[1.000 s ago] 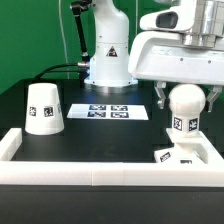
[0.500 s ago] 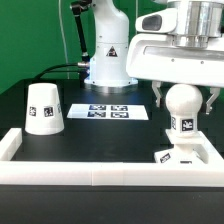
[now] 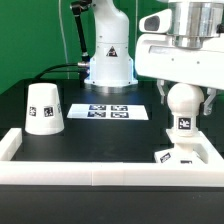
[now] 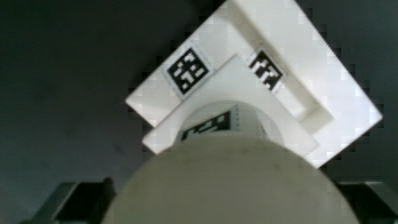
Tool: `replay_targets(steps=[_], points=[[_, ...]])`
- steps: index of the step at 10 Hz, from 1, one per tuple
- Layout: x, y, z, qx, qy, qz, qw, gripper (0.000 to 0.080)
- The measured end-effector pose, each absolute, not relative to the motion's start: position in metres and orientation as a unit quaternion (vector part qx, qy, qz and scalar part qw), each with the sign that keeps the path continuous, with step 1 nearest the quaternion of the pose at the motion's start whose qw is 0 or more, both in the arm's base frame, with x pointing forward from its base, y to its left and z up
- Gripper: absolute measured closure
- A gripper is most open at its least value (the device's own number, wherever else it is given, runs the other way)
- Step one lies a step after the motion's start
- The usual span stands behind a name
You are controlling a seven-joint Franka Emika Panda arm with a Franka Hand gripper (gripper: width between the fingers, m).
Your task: Assemble lamp
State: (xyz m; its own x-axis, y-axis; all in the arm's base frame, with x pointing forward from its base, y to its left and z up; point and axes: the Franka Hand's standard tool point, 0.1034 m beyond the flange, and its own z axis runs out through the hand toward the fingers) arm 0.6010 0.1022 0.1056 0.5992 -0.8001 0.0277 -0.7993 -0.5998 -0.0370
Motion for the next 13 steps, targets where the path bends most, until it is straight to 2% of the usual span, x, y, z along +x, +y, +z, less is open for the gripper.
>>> replay_targets(steps=[4,7,9,10,13], points=[[0.601,0.102,0.106,-0.793,0.607,0.012,0.044,0.0223],[0.601,0.108,0.106,-0.742,0.668,0.022,0.05,0.0223],[0.601,0.108,0.106,-0.745,0.664,0.022,0.05,0.0223],[0.601,0.108,0.106,-0.76,0.648,0.021,0.05,0.0125],[0.6,0.11,0.11,-0.833,0.55,0.014,0.053,0.0104]])
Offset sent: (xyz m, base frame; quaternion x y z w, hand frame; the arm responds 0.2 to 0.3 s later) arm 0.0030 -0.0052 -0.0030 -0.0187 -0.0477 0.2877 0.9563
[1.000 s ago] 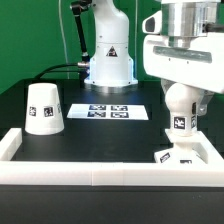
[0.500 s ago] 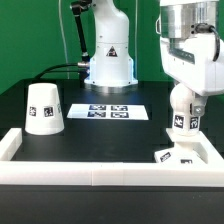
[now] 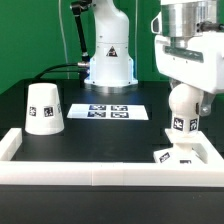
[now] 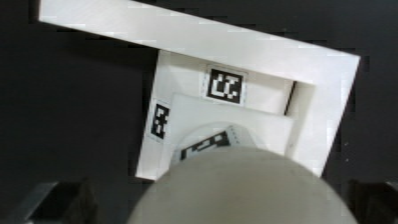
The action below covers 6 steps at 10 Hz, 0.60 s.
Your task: Assemble lamp
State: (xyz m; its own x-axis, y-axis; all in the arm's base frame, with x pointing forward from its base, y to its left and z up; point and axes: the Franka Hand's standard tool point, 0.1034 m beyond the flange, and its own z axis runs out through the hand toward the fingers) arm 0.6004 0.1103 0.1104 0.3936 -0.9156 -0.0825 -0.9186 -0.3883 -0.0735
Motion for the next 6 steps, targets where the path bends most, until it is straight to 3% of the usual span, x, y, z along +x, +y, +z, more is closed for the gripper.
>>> replay_targets(steps=[6], points=[[0.6012,0.1136,0.1154,-0.939,0.34,-0.002,0.057,0.0101]])
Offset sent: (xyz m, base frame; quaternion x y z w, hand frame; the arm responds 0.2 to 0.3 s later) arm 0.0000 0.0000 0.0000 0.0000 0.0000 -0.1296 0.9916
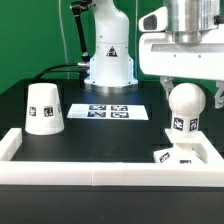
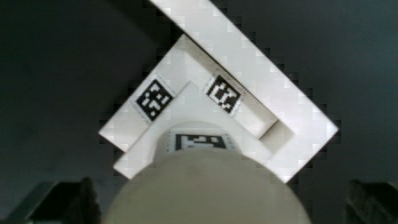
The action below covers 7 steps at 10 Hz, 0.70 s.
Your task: Assemble lamp
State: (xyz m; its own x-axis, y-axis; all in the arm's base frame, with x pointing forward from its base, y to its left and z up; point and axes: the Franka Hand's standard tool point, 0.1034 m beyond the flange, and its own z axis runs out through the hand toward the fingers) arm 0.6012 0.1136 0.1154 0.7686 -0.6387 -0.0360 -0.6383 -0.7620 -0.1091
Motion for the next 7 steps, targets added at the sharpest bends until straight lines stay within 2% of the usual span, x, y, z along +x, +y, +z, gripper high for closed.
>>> replay_targets(steps=[3,5,7], points=[[0.6013,0.1127,0.1152,-0.971,0.234,-0.008,0.057,0.0101],[0.6017,0.1086,0.1151,-0.994,0.099,-0.017,0.045,0.0101],[0.6025,0.1045,0.1151,-0.999,0.007,-0.022,0.042,0.0101]])
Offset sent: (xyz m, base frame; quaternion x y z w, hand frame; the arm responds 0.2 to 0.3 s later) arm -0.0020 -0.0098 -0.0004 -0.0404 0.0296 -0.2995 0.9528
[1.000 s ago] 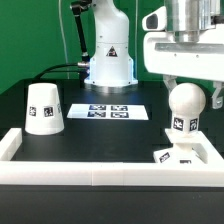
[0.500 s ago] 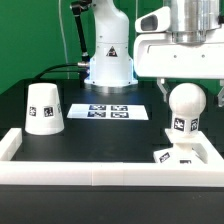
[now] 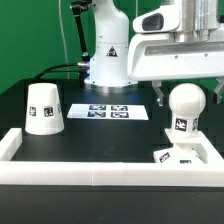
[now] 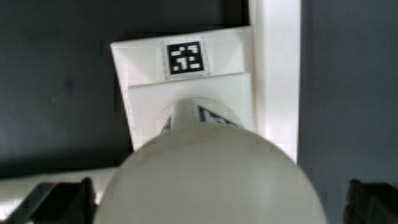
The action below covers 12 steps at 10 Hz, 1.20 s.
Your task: Assemble lamp
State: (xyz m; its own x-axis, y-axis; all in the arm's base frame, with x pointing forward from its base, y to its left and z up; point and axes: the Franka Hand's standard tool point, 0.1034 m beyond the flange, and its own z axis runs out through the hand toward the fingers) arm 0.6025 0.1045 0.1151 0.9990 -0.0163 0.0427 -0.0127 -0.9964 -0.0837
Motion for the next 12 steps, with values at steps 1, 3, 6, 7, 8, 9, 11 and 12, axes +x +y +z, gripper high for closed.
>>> replay_targets(steps=[1,3,6,7,8,9,11,12], points=[[0.603,0.102,0.115,-0.998,-0.05,-0.025,0.04,0.0101],[0.605,0.098,0.116,-0.99,-0.135,-0.029,0.036,0.0101],[0.605,0.094,0.115,-0.97,-0.239,-0.03,0.023,0.0101],[0.605,0.093,0.115,-0.964,-0.263,-0.031,0.021,0.0101],[0.605,0.09,0.115,-0.946,-0.323,-0.03,0.012,0.0101],[0.605,0.09,0.115,-0.932,-0.362,-0.029,0.005,0.0101],[0.61,0.095,0.115,-0.871,-0.489,-0.034,-0.021,0.0101],[0.608,0.096,0.113,-0.85,-0.526,-0.029,-0.026,0.0101]])
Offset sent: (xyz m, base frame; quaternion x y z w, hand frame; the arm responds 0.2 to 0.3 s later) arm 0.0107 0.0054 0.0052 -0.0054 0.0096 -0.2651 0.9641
